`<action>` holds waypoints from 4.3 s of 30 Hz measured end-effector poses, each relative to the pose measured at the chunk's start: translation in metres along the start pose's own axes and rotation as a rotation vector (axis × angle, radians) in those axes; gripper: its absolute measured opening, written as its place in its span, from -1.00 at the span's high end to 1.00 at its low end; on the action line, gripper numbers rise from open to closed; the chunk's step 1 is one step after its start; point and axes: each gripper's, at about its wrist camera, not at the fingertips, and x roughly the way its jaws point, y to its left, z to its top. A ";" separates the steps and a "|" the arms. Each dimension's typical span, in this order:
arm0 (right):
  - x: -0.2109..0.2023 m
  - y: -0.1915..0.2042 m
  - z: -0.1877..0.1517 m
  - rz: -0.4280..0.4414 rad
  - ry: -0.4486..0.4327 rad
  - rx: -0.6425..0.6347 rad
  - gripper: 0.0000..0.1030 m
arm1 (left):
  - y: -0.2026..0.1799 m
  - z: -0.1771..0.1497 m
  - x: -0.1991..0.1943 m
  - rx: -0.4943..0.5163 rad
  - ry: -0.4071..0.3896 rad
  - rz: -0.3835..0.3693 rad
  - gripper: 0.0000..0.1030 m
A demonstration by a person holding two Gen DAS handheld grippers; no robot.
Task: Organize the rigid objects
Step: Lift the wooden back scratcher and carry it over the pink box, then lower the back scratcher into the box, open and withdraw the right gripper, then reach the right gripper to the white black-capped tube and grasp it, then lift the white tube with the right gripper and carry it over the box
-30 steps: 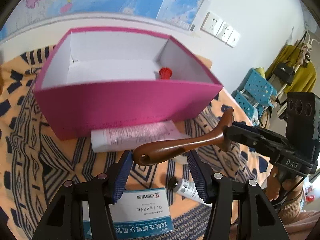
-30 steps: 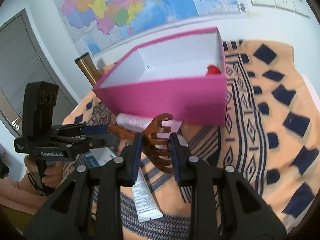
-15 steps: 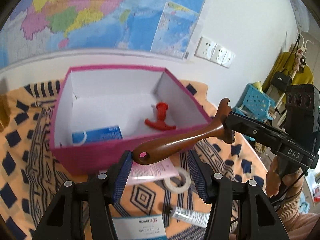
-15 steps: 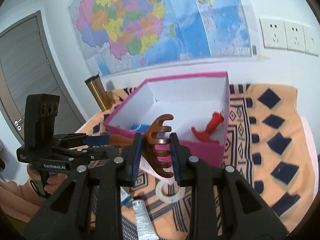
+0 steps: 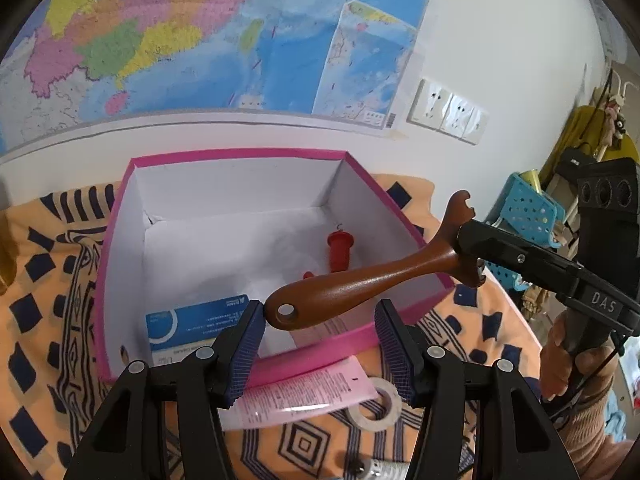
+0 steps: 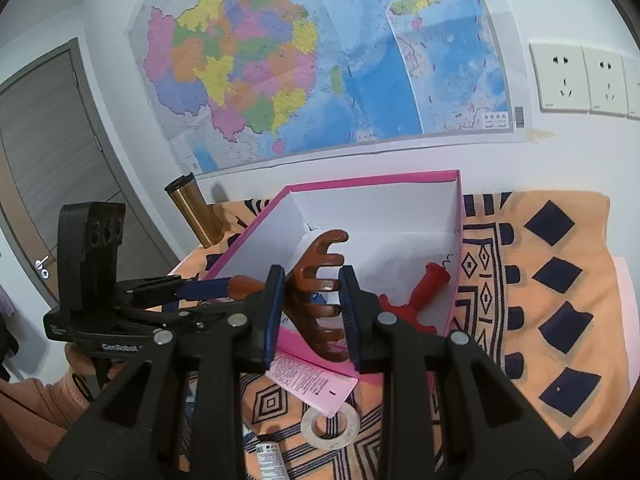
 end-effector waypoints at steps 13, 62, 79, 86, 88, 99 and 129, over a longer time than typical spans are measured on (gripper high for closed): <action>0.035 -0.022 0.003 -0.004 0.070 0.047 0.42 | 0.018 0.005 0.044 -0.050 0.091 -0.008 -0.08; 0.040 0.049 -0.140 0.069 0.439 -0.143 0.29 | -0.008 -0.109 -0.019 0.021 0.066 -0.023 -0.09; 0.070 0.056 -0.155 0.034 0.493 -0.202 0.43 | -0.001 -0.126 -0.020 -0.021 0.100 -0.045 -0.09; 0.051 0.048 -0.148 0.024 0.441 -0.159 0.47 | -0.012 -0.130 -0.016 0.000 0.117 -0.087 -0.09; 0.043 0.044 -0.144 0.024 0.416 -0.138 0.47 | -0.018 -0.129 -0.012 0.008 0.124 -0.114 -0.09; 0.012 0.035 -0.118 0.013 0.296 -0.074 0.48 | -0.049 -0.122 0.002 0.104 0.156 -0.202 -0.09; -0.004 0.029 -0.003 0.012 0.077 -0.126 0.48 | -0.074 -0.005 -0.002 0.202 -0.034 -0.165 0.39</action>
